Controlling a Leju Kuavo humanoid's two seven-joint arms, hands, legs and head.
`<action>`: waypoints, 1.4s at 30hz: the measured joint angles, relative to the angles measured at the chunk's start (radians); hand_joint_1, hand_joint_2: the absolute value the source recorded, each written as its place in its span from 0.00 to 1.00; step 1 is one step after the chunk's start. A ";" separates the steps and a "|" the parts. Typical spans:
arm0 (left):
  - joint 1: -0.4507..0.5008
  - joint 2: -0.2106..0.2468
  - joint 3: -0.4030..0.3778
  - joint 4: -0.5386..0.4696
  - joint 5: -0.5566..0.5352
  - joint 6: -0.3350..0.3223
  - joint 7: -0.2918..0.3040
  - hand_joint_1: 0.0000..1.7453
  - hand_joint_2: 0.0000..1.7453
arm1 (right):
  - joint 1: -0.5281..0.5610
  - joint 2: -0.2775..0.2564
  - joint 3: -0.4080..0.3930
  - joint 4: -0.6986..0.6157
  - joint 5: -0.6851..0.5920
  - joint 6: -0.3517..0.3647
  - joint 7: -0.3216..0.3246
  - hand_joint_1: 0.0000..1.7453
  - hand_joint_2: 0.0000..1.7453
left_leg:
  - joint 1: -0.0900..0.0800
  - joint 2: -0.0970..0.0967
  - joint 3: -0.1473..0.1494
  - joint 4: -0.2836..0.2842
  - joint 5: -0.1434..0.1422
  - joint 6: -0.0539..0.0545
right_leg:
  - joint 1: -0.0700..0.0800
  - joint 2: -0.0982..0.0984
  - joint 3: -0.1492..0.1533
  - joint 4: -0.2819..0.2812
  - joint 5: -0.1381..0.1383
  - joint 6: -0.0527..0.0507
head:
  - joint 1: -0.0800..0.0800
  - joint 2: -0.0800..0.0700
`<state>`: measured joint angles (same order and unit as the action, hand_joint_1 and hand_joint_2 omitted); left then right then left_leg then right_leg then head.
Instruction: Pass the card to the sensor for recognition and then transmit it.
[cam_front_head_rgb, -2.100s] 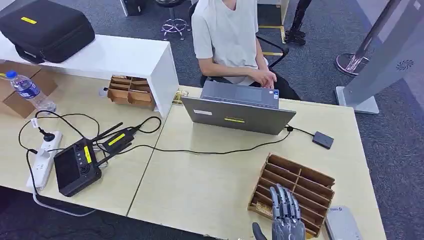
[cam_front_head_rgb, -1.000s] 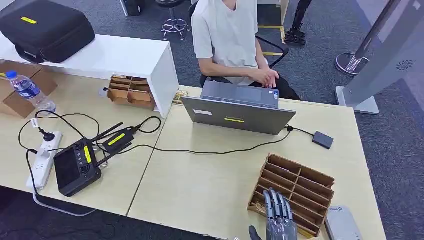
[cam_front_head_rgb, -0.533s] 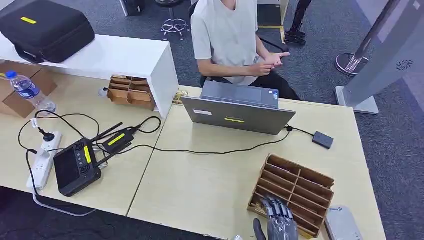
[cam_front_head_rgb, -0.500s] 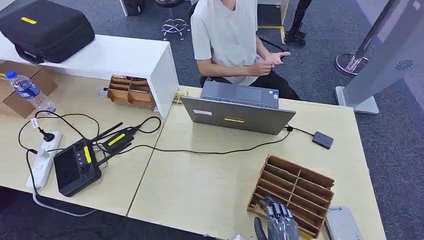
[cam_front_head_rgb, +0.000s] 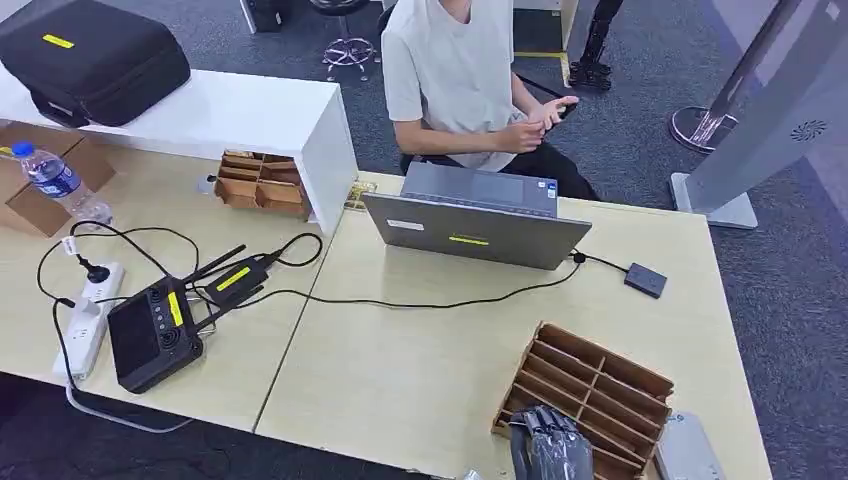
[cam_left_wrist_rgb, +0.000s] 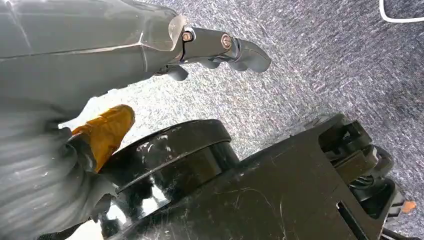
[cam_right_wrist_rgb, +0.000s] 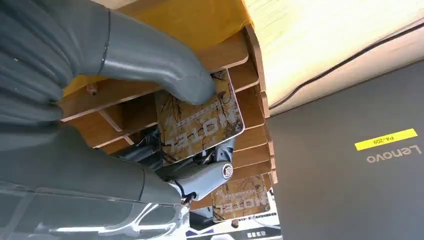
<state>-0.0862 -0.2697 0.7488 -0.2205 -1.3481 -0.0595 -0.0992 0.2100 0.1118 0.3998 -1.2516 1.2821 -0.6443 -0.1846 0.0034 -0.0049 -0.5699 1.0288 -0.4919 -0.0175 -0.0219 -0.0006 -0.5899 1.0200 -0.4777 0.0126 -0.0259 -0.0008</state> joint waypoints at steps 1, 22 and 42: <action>0.000 0.000 0.000 0.000 0.000 0.000 0.000 0.00 1.00 | 0.000 0.000 -0.001 0.000 0.000 0.000 -0.001 1.00 1.00 | 0.000 0.000 0.000 0.000 0.000 0.000 | 0.000 0.000 0.000 0.000 0.000 0.000 | 0.000 0.000; -0.003 0.000 -0.015 0.000 -0.016 0.028 0.003 0.00 1.00 | 0.002 0.017 -0.026 0.005 -0.011 0.000 -0.037 0.87 1.00 | 0.000 0.000 0.001 0.000 0.000 0.000 | 0.000 0.000 0.001 0.000 0.000 0.000 | 0.000 0.000; -0.002 0.000 -0.024 0.003 -0.018 0.048 -0.024 0.00 1.00 | 0.043 0.037 -0.068 -0.044 -0.013 0.000 -0.127 0.87 1.00 | 0.000 -0.001 0.000 0.000 0.000 0.000 | 0.000 -0.001 0.000 0.000 0.000 0.000 | 0.000 0.000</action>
<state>-0.0883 -0.2693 0.7248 -0.2178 -1.3657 -0.0111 -0.1236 0.2528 0.1491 0.3320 -1.2958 1.2688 -0.6443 -0.3115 0.0034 -0.0057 -0.5704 1.0288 -0.4920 -0.0175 -0.0219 -0.0013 -0.5894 1.0201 -0.4782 0.0123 -0.0259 -0.0008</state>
